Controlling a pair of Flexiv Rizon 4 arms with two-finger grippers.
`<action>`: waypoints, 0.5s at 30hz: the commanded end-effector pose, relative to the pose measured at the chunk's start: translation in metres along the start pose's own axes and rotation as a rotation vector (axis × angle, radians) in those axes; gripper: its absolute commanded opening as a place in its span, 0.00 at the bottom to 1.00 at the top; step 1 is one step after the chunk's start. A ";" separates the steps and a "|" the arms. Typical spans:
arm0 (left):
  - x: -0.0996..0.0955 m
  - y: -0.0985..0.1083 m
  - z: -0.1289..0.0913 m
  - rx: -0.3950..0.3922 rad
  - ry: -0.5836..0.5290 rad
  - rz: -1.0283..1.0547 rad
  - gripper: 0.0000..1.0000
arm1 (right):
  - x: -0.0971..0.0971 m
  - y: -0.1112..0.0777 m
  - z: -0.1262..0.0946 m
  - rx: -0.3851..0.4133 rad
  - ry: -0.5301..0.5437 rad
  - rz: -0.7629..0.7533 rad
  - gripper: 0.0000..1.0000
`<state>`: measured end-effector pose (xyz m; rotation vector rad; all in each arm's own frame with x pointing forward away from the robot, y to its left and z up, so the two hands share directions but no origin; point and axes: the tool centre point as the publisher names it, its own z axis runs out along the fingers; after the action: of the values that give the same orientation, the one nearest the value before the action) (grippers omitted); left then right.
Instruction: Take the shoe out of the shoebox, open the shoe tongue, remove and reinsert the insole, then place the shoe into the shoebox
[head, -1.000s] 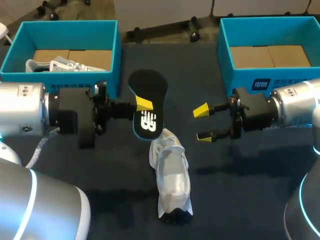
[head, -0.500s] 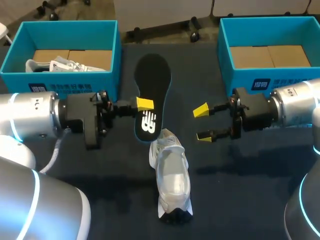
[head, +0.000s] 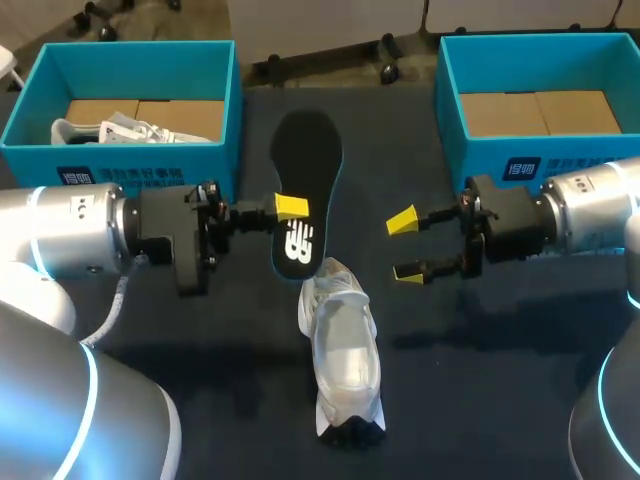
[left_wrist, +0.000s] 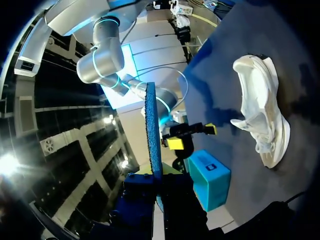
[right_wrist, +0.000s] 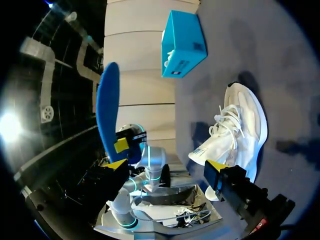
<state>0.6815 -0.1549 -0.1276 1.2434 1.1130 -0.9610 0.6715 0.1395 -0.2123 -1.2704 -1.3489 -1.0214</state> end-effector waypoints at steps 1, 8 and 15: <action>0.019 0.004 0.003 0.008 -0.010 -0.011 0.00 | -0.001 0.000 0.002 -0.001 -0.001 -0.001 1.00; 0.036 0.006 0.006 0.030 -0.024 -0.011 0.00 | 0.000 0.003 0.001 0.005 0.000 -0.003 1.00; 0.049 0.003 0.009 0.017 -0.022 -0.009 0.00 | 0.011 0.027 0.003 -0.026 -0.024 -0.072 1.00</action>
<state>0.6945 -0.1570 -0.1705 1.2458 1.0993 -0.9935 0.6901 0.1390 -0.2061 -1.2669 -1.3972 -1.0854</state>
